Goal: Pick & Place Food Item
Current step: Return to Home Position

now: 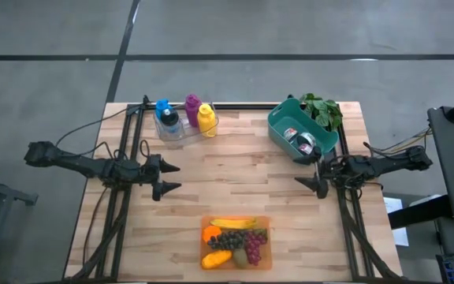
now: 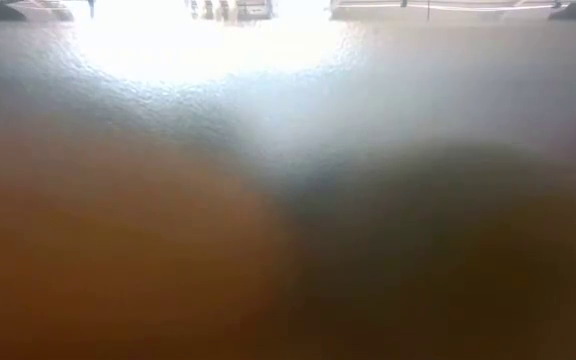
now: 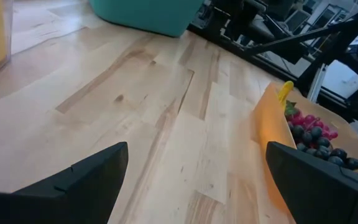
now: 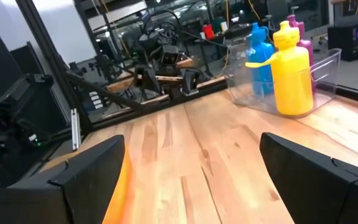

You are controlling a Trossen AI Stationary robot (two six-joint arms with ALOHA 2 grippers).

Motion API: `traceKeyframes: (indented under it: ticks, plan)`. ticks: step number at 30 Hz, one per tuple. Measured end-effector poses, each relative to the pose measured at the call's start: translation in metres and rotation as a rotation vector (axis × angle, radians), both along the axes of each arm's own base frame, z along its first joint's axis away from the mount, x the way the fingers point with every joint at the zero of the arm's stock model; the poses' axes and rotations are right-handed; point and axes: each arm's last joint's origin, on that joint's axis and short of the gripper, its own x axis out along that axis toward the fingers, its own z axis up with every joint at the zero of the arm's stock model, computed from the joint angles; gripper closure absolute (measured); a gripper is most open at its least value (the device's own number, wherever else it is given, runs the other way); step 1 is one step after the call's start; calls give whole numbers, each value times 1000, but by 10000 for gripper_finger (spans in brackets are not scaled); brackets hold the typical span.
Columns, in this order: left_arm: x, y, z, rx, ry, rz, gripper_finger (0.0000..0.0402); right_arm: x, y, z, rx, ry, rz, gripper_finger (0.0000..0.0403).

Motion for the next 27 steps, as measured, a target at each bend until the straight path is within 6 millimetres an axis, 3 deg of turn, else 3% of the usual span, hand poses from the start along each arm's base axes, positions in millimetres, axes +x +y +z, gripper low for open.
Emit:
traceKeyframes:
  ticks: [27]
  plan:
    - [0,0,0,0,1,0,18,1,0,-1,-4,16,0,32]
